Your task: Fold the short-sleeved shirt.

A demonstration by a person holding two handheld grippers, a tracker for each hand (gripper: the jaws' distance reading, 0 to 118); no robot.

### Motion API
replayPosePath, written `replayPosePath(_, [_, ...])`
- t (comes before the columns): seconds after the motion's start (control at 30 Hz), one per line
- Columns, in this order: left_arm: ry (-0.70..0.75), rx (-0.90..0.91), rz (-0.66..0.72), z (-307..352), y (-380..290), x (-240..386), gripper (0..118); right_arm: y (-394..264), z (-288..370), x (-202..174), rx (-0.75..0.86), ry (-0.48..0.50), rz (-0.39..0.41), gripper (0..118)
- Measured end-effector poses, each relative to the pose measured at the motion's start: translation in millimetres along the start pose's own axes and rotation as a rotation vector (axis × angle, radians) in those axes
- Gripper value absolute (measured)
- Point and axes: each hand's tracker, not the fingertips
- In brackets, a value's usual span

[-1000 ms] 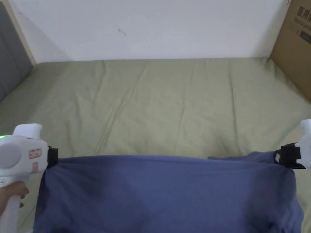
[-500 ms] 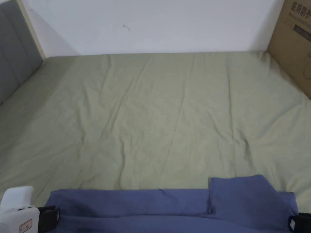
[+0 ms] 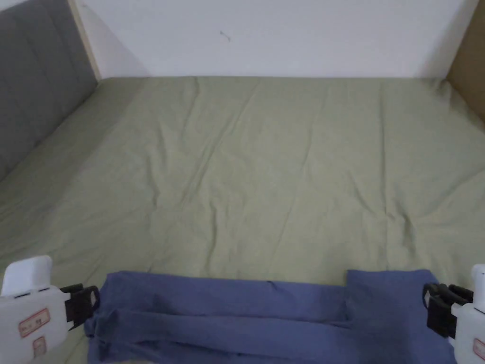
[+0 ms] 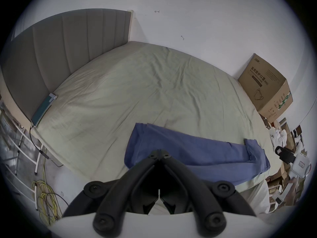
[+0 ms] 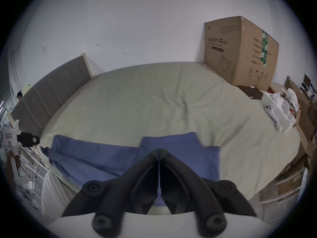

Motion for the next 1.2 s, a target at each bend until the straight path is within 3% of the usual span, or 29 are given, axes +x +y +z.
replayPosePath(0.1, [-0.010, -0.018, 0.040, 1, -6, -15, 0, -2, -10, -21, -0.048, 0.086, -0.013, 2])
replayPosePath(0.2, [-0.045, 0.007, 0.155, 6, -7, -37, 2, -2, -20, -36, -0.065, 0.096, 0.022, 2])
replayPosePath(0.23, [-0.082, 0.004, 0.207, 5, -7, -48, 30, -2, -22, -41, -0.068, 0.096, 0.036, 2])
replayPosePath(0.3, [-0.150, -0.026, 0.307, -6, -8, -70, 99, -2, -27, -46, -0.083, 0.108, 0.042, 2])
replayPosePath(0.33, [-0.171, -0.049, 0.357, -14, -11, -77, 115, -2, -29, -50, -0.100, 0.124, 0.039, 2])
replayPosePath(0.53, [-0.264, -0.170, 0.583, -70, -29, -100, 114, -6, -40, -66, -0.168, 0.135, 0.086, 2])
replayPosePath(0.67, [-0.354, -0.205, 0.645, -102, -41, -98, 117, -10, -42, -76, -0.207, 0.121, 0.168, 2])
replayPosePath(0.8, [-0.370, -0.191, 0.649, -107, -36, -100, 110, -11, -48, -76, -0.232, 0.125, 0.126, 2])
replayPosePath(0.87, [-0.322, -0.201, 0.582, -103, -31, -99, 103, -11, -49, -78, -0.247, 0.135, 0.101, 2])
replayPosePath(0.9, [-0.249, -0.191, 0.541, -99, -28, -99, 78, -12, -50, -79, -0.248, 0.132, 0.101, 2])
replayPosePath(0.93, [-0.206, -0.183, 0.536, -99, -29, -99, 18, -13, -51, -80, -0.252, 0.127, 0.100, 2])
replayPosePath(0.97, [-0.265, -0.200, 0.585, -104, -33, -100, 7, -14, -52, -80, -0.260, 0.124, 0.103, 2])
replayPosePath(1.0, [-0.272, -0.216, 0.623, -104, -33, -100, 7, -15, -56, -72, -0.266, 0.122, 0.104, 2])
replayPosePath(1.1, [-0.266, -0.189, 0.541, -95, -27, -96, 7, -18, -55, -62, -0.267, 0.114, 0.081, 2])
replayPosePath(1.2, [-0.278, -0.185, 0.548, -80, -16, -93, 7, -20, -57, -44, -0.277, 0.091, 0.042, 2])
